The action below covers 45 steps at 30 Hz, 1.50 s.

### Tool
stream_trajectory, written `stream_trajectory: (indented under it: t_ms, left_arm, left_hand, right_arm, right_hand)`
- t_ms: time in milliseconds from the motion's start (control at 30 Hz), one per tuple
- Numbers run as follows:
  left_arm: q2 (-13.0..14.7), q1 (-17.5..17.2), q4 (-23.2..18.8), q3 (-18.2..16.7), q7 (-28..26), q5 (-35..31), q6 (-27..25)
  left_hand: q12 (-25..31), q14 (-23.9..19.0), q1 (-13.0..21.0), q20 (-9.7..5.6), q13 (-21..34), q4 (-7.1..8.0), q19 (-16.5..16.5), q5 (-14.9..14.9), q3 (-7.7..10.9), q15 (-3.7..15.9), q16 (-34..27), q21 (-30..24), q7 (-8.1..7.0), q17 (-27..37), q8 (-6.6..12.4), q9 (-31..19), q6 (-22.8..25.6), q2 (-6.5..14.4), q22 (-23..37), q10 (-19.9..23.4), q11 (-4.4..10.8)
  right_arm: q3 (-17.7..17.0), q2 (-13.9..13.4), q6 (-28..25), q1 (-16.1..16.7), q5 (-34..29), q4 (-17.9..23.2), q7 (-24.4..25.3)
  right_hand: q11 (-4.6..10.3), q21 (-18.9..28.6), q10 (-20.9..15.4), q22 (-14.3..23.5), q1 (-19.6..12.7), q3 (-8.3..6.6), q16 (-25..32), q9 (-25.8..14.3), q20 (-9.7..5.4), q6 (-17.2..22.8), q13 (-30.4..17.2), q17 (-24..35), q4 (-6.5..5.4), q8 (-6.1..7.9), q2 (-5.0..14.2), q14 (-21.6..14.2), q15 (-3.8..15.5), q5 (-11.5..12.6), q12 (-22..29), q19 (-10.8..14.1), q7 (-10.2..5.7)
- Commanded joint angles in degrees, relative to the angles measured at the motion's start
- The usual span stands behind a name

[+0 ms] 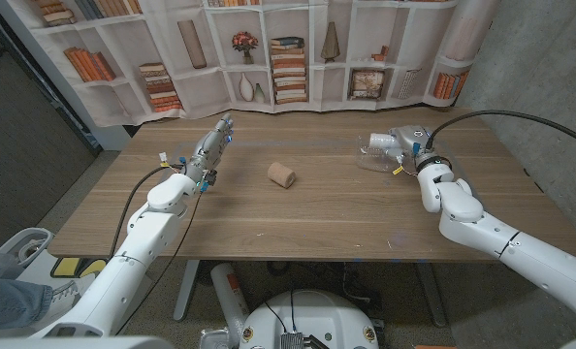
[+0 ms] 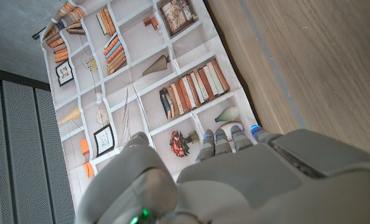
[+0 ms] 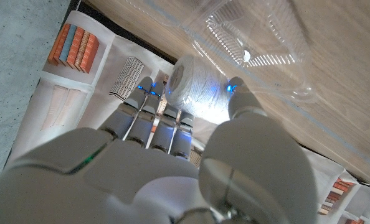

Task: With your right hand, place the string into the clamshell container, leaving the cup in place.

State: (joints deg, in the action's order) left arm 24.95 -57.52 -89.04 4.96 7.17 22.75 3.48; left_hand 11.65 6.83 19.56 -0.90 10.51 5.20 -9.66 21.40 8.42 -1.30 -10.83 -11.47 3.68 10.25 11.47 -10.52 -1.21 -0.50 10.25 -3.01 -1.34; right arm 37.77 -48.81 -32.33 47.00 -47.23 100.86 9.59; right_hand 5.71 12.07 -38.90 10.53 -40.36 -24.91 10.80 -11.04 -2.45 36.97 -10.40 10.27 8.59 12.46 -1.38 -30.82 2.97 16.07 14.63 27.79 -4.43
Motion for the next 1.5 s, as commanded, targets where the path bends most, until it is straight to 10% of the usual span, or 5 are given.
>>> stream_trajectory:
  t_ms: [33, 1500]
  left_arm:
    - [0.0, -0.3, 0.0, -0.3, 0.0, 0.3, 0.1]
    - [-0.5, -0.1, 1.5, -0.3, 0.7, 0.8, 0.7]
  left_hand:
    - [-0.1, 0.3, 0.2, 0.22, 0.2, 0.03, -0.6, 0.1, -0.22, -0.15, 0.1, -0.1, -0.12, 0.1, -0.15, -0.2, 0.2, 0.4, 0.2, -0.1, 0.16]
    - [-0.1, 0.3, 0.4, 0.28, 0.2, -0.02, -0.6, 0.0, -0.59, -0.12, 0.1, -0.1, -0.06, 0.2, -0.16, -0.2, 0.2, 0.6, 0.2, -0.1, 0.13]
  right_arm:
    - [1.9, 0.9, -0.9, -2.7, -0.9, -2.7, -3.2]
    - [8.0, 5.2, 0.1, -9.5, -0.1, -11.3, -6.9]
  right_hand:
    - [0.12, -0.1, 0.0, 0.1, -1.0, -1.09, -0.1, -0.3, -2.92, 2.1, -0.2, 0.1, -0.88, 0.03, 1.11, -0.6, 6.26, -0.1, -0.2, 0.4, -1.94]
    - [-0.25, -0.2, 0.7, 0.1, -1.0, -1.04, -0.3, -0.4, -2.54, 1.2, -0.2, 0.1, -1.02, -0.73, 1.28, 0.3, 5.68, -0.9, -1.1, 0.1, -1.82]
